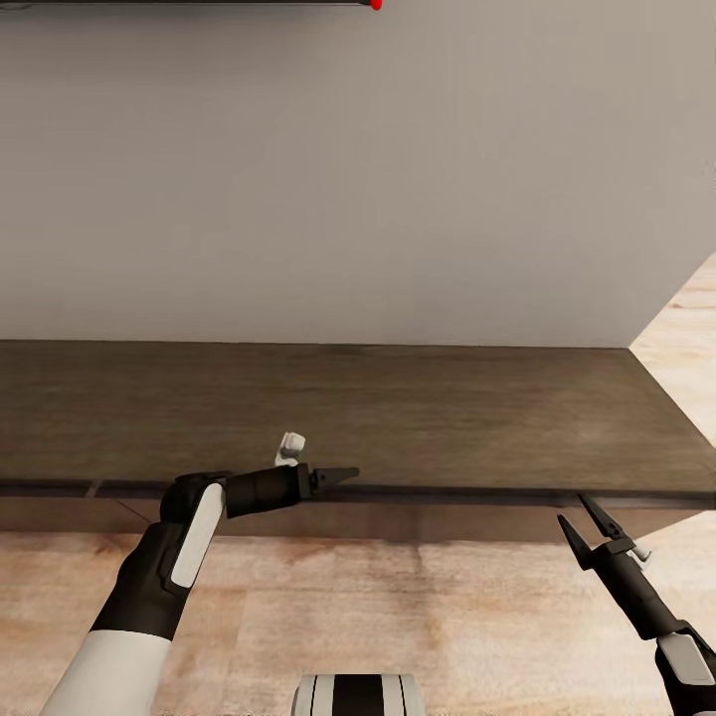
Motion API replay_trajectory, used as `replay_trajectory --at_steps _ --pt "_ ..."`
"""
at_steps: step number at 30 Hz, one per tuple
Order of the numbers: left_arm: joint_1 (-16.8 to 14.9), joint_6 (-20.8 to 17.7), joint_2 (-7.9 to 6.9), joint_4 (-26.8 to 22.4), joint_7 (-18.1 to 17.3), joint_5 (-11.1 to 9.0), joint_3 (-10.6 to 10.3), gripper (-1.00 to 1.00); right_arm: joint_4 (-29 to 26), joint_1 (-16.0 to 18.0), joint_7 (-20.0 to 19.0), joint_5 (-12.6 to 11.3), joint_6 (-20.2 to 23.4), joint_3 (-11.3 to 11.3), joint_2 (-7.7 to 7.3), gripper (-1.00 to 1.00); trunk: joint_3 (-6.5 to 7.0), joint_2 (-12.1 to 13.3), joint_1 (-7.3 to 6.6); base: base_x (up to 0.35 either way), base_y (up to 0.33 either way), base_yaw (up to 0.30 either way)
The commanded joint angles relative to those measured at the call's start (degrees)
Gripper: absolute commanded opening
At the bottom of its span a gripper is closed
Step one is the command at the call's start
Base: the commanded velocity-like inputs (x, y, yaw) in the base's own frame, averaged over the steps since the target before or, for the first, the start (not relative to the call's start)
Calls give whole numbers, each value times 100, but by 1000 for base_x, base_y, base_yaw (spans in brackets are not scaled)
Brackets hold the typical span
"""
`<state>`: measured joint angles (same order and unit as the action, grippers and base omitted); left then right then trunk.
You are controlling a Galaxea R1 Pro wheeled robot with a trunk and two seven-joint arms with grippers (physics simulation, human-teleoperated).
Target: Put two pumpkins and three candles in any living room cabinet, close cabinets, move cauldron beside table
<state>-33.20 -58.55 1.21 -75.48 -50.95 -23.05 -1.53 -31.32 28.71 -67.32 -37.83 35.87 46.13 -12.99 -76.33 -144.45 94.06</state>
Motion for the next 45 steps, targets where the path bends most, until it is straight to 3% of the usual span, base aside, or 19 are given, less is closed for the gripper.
replay_trajectory --at_steps 1,45 --pt "-3 -21 2 1 -21 10 2 100 3 4 -9 -13 43 10 0 100 -4 -2 -1 -29 0 0" --pt "-3 -16 2 -1 -21 11 -4 100 12 4 27 -31 8 71 3 100 -4 -2 -1 -10 0 0"
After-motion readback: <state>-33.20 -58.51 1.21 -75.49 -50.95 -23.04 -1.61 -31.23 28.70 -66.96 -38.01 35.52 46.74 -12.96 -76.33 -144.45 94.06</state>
